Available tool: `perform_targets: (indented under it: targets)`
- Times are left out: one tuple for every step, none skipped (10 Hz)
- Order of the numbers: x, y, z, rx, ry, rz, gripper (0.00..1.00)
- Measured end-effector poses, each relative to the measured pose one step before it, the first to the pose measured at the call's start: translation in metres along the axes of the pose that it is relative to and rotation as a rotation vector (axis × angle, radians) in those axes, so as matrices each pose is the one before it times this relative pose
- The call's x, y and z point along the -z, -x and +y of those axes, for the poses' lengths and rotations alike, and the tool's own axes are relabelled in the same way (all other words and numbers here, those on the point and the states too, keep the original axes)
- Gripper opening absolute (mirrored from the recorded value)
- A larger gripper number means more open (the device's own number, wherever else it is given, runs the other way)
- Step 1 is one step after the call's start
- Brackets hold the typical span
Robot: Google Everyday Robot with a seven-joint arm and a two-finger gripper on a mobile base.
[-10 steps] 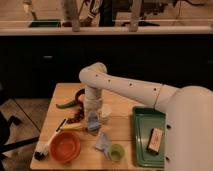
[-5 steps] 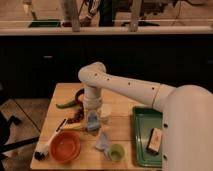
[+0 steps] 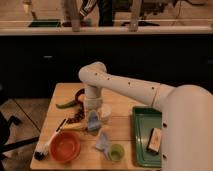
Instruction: Place sponge in metal cup
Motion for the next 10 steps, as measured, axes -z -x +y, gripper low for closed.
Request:
perform_targets:
  targets:
    - [0.00031, 0.00011, 0.0005, -0.00085, -0.00301, 0.00333, 0.63]
    - [0.0003, 0.00009, 0.0009, -0.00049, -0.00098, 0.00113, 0.72]
    - [0.00019, 0.00013, 0.0001, 0.00275, -0.00127, 0.00016, 0.77]
    - [0.00014, 0.00003, 0.00049, 0.00265, -0.0007, 0.00019, 0.8]
    - [0.00055, -0.00021, 0.0006, 0.00107, 0.00019, 0.00187, 0.8]
    - [0.0, -0.00013, 0.00057, 0.0008, 0.00024, 0.00104, 0.8]
    - [0.0001, -0.00014, 0.00025, 0.00194, 0.00051, 0.0006, 0.8]
    - [0.00024, -0.00032, 0.00099, 0.00112, -0.00115, 0.00225, 0.8]
    - [0.00028, 0.00018, 0.00107, 0.00081, -0.0014, 0.0026, 0.8]
    - [-0.00007, -0.00042, 0.00063, 0.00116, -0.00313, 0.00398, 0.8]
